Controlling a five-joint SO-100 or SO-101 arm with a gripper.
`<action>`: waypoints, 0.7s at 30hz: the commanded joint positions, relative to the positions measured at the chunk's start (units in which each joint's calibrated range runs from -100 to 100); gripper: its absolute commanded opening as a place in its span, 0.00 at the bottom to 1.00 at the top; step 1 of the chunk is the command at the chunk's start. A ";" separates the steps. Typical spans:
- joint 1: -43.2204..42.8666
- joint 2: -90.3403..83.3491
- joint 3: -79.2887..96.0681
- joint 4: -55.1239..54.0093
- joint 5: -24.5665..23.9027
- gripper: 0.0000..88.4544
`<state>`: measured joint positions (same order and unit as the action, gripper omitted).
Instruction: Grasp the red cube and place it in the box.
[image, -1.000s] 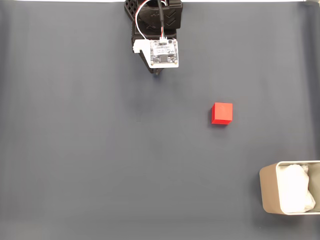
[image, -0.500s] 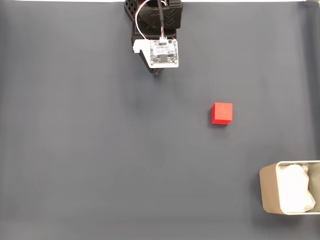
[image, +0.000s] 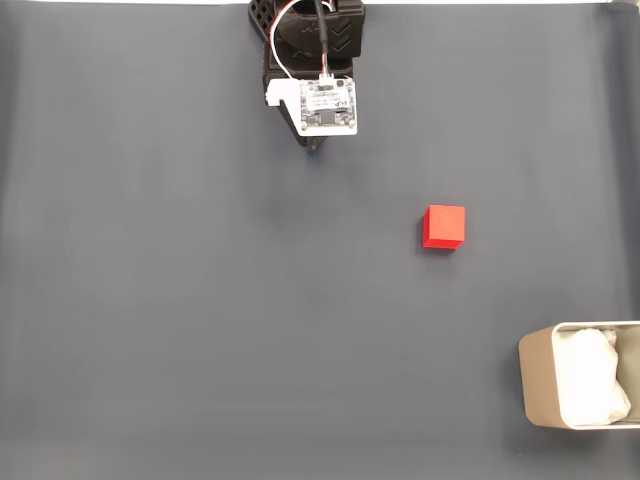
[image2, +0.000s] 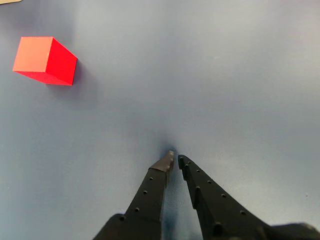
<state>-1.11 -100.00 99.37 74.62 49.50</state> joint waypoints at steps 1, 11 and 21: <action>-0.59 0.09 0.45 1.28 -0.20 0.01; -0.59 0.09 0.45 1.20 -1.07 0.00; -0.38 0.09 0.45 -0.52 -0.83 0.00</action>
<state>-1.11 -100.00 99.37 74.62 49.50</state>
